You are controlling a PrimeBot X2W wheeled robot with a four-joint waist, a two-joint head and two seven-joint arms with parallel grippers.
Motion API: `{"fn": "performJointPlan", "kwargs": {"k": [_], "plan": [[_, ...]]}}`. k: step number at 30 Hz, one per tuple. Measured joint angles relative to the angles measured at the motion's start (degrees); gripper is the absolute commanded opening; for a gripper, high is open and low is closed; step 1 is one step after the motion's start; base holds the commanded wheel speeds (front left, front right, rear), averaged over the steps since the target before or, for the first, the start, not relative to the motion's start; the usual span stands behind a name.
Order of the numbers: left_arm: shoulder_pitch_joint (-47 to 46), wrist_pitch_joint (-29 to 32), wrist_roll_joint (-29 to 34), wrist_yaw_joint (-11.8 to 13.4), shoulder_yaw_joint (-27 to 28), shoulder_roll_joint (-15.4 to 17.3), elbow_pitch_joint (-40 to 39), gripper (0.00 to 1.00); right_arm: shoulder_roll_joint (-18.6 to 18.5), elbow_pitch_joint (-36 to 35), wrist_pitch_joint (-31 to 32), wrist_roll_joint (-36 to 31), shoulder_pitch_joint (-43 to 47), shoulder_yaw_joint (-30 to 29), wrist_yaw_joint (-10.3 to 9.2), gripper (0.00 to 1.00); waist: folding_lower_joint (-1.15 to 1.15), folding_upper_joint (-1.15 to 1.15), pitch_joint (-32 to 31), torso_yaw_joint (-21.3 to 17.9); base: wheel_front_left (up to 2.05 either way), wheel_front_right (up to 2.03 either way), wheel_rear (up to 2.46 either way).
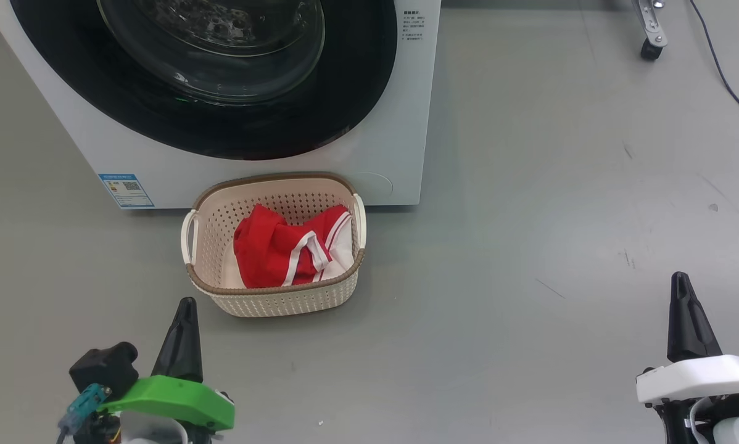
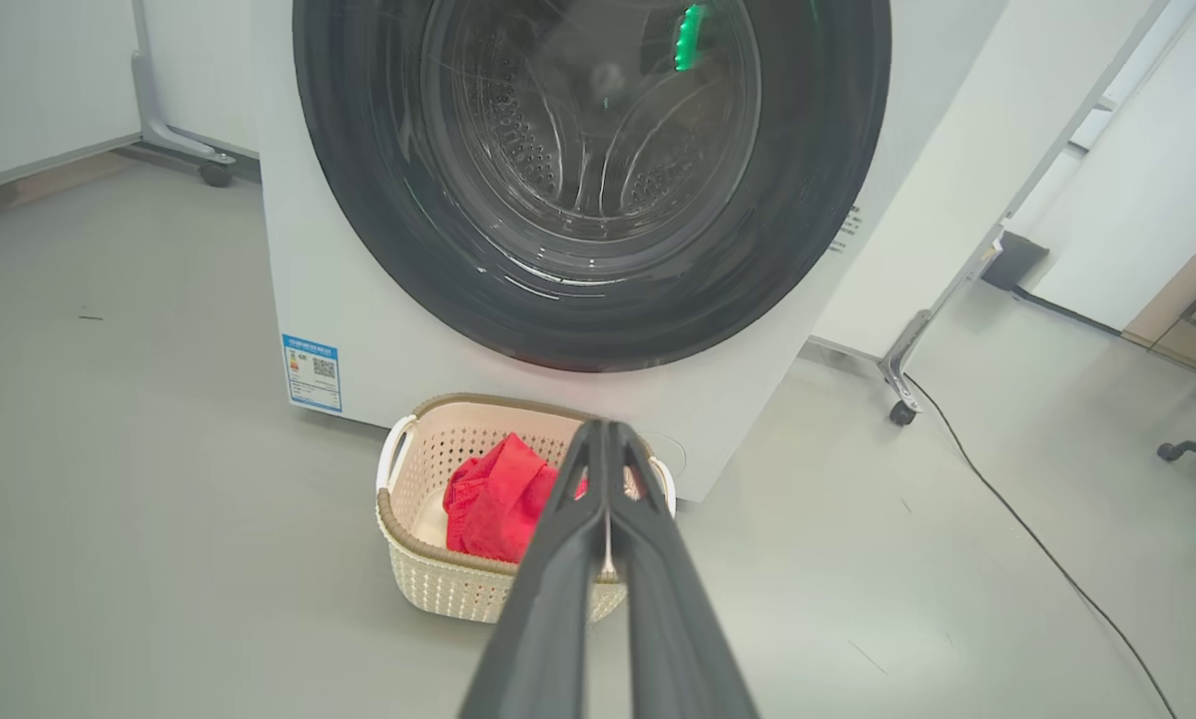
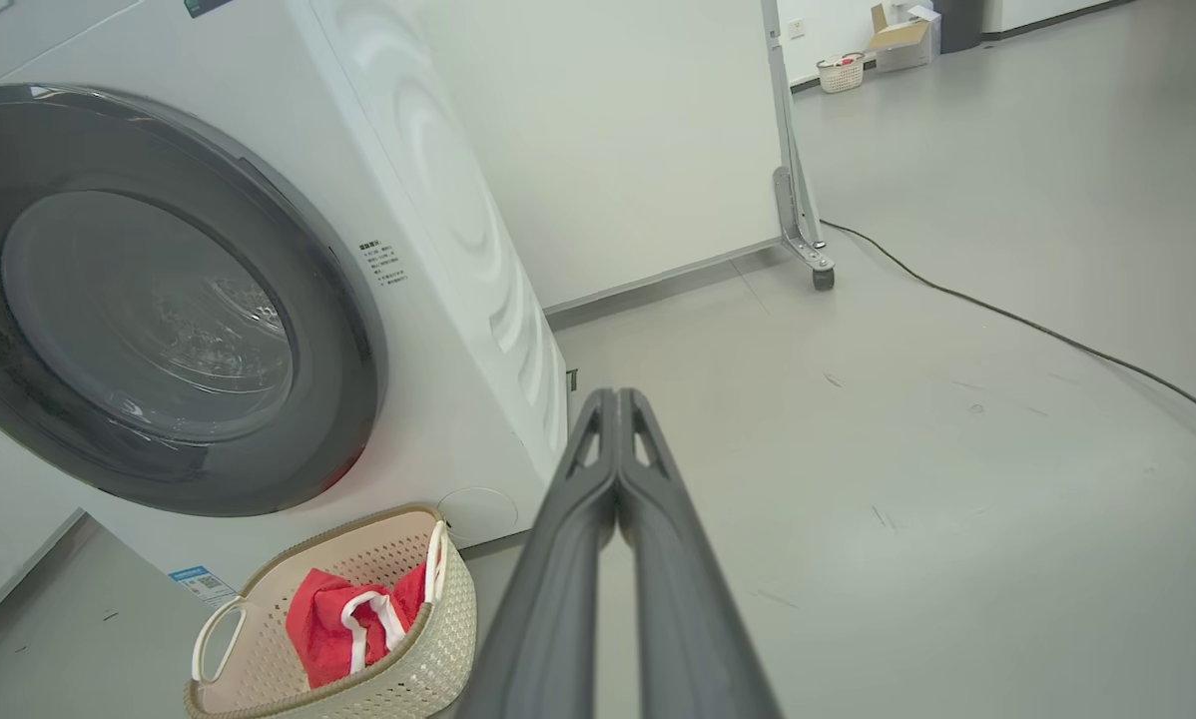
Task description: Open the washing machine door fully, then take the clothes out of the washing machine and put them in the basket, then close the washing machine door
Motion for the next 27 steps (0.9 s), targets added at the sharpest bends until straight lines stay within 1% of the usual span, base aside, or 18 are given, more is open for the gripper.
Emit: {"fn": "performJointPlan", "kwargs": {"k": [3,20,27], "plan": [[0.00,0.70,-2.11,-0.21,0.51,-0.12,0.00,0.00,0.27,0.33,0.74,2.14,-0.10,-0.38,0.35,0.00,0.00,0.00,-0.15,-0.02,0.00,0.00,0.00],[0.00,4.06,-13.82,-1.22,3.71,-0.31,0.37,0.00,1.26,2.45,4.33,14.29,-1.14,-1.87,0.85,0.00,0.00,0.00,-0.99,-0.09,0.00,0.00,0.00],[0.00,5.42,-18.14,-2.24,4.87,-0.30,0.58,0.00,1.54,3.25,5.39,18.74,-1.83,-2.40,1.02,0.00,0.00,0.00,-1.29,-0.12,0.00,0.00,0.00]]}}
